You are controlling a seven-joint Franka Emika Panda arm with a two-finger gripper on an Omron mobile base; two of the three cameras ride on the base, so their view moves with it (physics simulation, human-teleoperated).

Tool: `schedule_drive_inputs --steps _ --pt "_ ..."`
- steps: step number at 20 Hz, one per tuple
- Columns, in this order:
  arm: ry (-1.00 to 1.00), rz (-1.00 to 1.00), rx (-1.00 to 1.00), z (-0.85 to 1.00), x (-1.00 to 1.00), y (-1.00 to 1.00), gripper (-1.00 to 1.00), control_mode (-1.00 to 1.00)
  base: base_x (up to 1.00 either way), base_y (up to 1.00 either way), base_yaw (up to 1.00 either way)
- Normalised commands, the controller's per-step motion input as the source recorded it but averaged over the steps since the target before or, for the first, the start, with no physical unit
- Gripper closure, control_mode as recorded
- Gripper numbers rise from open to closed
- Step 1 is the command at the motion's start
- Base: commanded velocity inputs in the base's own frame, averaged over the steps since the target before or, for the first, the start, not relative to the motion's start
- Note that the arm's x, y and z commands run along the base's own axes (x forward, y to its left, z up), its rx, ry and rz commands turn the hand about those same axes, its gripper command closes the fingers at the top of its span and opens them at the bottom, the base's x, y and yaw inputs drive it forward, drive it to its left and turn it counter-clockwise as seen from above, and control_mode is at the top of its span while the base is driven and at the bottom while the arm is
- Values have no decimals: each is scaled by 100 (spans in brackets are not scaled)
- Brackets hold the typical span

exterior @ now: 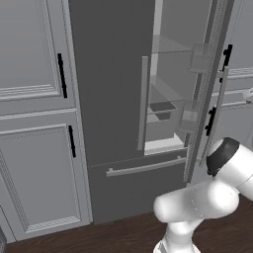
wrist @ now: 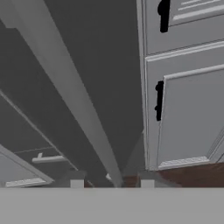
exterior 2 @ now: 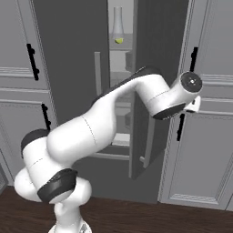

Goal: Grab a lemon wedge from the fridge and one ice cube from the ice bowl, and put them in the glass of lemonade.

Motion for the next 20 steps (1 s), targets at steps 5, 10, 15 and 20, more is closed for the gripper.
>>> schedule_drive_inputs --steps 5,10,15,20 --pt "1 22 -27 -20 -40 100 -100 -100 0 0 0" --pt "-5 20 -24 -48 8 100 -100 -100 0 0 0" --pt "-28 6 -24 -59 -2 100 -100 -100 0 0 0" --pt "-7 -10 -23 1 -21 100 -100 -100 0 0 0"
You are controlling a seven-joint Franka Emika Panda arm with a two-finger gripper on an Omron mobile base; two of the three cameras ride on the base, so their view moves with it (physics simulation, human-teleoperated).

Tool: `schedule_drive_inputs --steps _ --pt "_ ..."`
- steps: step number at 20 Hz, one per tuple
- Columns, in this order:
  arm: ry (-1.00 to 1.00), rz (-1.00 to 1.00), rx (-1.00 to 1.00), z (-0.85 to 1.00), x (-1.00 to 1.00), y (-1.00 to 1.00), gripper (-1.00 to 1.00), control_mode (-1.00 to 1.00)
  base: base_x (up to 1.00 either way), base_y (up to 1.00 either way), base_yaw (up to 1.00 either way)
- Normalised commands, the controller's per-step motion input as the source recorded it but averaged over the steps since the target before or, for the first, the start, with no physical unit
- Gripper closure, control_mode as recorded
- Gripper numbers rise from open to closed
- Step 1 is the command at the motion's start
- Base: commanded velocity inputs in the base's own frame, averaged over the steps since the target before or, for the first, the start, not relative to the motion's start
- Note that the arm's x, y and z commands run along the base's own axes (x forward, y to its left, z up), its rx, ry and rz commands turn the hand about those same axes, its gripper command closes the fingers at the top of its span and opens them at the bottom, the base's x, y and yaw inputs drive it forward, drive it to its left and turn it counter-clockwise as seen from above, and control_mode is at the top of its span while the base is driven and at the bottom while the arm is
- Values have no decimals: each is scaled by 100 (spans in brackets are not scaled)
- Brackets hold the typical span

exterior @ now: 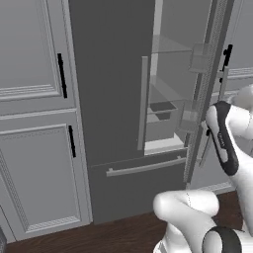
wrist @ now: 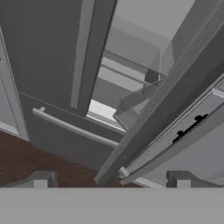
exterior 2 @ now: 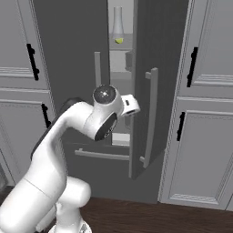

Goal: Grab a lemon wedge from the fridge and one ice cube from the ice bowl, and put them in the glass of lemonade.

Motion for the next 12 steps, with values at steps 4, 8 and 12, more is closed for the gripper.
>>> schedule_drive_inputs --steps 4,8,12 --pt "6 -19 -30 15 6 100 -100 -100 0 0 0" --pt "3 -21 -37 18 44 59 -100 -100 0 0 0" --pt "-11 -18 -32 1 55 0 -100 -100 0 0 0"
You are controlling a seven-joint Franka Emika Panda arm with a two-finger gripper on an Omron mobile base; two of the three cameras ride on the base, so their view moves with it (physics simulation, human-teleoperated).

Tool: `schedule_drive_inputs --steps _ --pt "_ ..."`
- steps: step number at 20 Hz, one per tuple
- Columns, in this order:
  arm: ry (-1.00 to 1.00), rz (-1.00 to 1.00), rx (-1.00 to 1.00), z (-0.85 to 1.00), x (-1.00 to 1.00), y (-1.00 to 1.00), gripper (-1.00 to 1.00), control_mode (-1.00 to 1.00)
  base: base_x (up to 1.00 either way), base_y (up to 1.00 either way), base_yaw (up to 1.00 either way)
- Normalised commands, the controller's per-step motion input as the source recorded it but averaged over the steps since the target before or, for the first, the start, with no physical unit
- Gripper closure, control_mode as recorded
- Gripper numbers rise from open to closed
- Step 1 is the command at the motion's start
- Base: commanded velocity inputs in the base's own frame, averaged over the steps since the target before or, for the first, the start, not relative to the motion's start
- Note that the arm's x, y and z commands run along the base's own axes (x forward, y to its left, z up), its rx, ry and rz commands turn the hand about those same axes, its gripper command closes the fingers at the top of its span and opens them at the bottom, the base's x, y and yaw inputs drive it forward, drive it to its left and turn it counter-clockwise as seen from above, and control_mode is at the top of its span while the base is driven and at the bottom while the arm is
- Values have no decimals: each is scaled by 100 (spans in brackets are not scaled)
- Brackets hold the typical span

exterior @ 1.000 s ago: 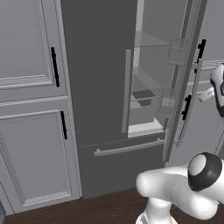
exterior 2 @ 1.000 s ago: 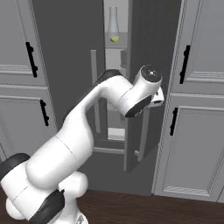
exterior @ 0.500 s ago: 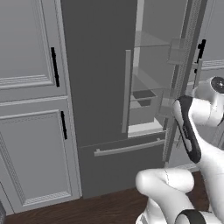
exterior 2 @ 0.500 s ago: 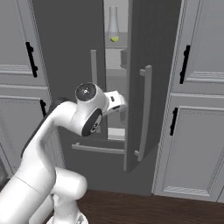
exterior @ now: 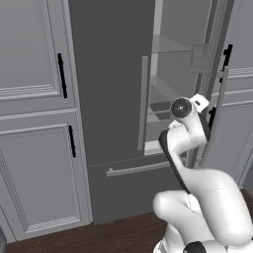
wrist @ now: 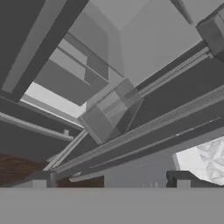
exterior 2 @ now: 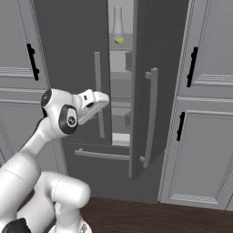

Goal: Grab a lemon wedge from the fridge and one ice cube from the ice bowl, and put them in the glass of lemonade.

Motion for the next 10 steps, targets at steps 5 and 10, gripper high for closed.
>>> schedule_drive_inputs --steps 5,10 --pt "-3 -6 -13 0 59 -30 -100 -100 0 0 0" --pt "9 -3 -1 17 69 -40 -100 -100 0 0 0"
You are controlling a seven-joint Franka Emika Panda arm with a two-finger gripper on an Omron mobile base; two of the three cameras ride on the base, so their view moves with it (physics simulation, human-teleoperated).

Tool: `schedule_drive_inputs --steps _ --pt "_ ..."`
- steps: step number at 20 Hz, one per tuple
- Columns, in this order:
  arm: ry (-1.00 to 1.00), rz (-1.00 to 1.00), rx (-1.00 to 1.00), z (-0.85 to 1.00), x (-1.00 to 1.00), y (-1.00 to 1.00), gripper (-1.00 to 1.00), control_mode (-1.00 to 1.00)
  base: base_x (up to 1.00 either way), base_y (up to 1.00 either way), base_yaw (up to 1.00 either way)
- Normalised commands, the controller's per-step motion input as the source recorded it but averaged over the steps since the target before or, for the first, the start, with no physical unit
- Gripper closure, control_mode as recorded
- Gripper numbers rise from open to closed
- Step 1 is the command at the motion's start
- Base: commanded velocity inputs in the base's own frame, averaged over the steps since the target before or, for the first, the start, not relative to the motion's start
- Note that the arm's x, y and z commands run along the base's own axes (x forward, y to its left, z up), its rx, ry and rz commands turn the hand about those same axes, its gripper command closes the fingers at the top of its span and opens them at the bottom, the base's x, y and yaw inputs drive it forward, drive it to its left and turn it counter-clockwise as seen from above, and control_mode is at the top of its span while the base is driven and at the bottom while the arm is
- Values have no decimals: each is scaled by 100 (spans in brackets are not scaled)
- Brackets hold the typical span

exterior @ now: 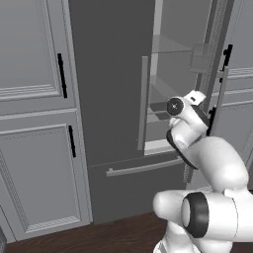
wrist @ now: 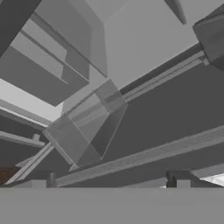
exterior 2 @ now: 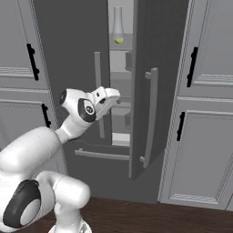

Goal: Grab a lemon wedge from the fridge and one ice cube from the ice bowl, and put them in the glass of lemonade.

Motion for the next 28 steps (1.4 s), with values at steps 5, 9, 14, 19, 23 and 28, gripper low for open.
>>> schedule_drive_inputs --steps 5,9,14,19,23,28 --pt "21 -2 -3 22 93 -9 -100 -100 0 0 0" --pt "29 0 -7 0 98 -2 -100 -100 0 0 0" --pt "20 -6 -8 0 44 -61 -100 -100 0 0 0" --pt "8 -20 -1 -15 -20 -100 -100 -100 0 0 0" --pt "0 -18 0 -7 -78 -100 -100 -100 0 0 0" --pt "-18 -4 0 5 -100 -100 -100 -100 0 0 0"
